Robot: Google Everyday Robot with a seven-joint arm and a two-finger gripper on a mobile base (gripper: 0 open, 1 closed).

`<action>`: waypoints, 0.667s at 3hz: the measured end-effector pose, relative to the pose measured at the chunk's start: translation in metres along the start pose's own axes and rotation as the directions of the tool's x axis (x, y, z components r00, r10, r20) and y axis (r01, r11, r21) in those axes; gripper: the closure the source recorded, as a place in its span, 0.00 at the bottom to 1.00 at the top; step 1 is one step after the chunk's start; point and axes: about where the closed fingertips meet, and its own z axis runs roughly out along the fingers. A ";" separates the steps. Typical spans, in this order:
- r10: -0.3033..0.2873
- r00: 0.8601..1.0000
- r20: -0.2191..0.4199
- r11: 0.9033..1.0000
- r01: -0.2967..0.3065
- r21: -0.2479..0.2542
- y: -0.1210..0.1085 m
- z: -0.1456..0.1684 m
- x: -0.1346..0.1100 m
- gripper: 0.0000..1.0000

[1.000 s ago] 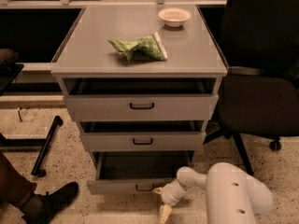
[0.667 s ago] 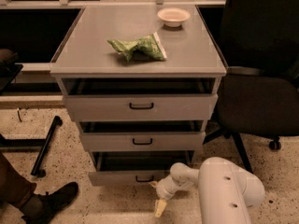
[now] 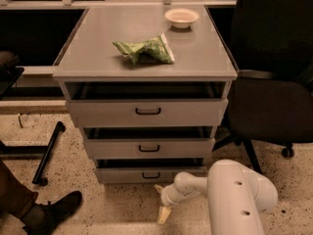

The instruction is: Close bottom drawer

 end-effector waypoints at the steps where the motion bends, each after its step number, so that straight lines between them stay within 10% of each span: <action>1: 0.000 1.000 0.000 1.000 0.000 0.000 0.000 0.000 0.000 0.00; 2: -0.005 0.999 0.051 0.999 0.004 0.035 -0.013 -0.004 0.006 0.00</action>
Offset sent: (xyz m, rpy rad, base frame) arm 0.0432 -0.0238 0.0055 0.1531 -0.0916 -0.0463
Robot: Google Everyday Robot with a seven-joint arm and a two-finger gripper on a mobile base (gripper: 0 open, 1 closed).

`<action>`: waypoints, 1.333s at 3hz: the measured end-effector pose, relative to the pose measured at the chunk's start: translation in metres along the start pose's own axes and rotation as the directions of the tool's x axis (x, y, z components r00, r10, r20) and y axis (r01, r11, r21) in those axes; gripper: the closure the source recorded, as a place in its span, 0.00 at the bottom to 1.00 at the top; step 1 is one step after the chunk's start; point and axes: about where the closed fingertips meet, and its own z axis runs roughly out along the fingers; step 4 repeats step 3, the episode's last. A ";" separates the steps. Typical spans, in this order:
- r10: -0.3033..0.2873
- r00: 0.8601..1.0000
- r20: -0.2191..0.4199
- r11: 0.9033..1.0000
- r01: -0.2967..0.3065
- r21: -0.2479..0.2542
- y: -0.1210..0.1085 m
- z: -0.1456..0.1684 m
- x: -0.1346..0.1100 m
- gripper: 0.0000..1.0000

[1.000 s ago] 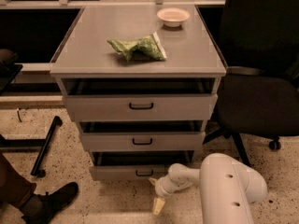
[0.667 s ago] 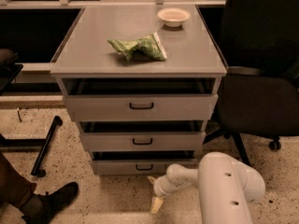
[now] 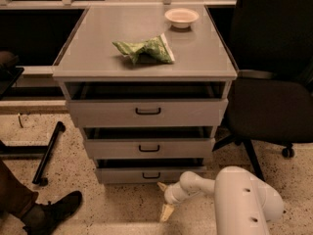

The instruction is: Close bottom drawer

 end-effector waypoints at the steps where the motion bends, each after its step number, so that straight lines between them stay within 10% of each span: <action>1: -0.028 0.999 0.030 0.997 0.026 0.068 -0.037 -0.018 0.000 0.00; 2: -0.044 0.999 0.022 0.990 0.040 0.135 -0.074 -0.037 0.001 0.00; 4: -0.044 0.999 0.022 0.990 0.040 0.135 -0.074 -0.037 0.001 0.00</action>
Offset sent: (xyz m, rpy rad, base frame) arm 0.1185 -0.0382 0.0586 0.0268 -0.2067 -0.0852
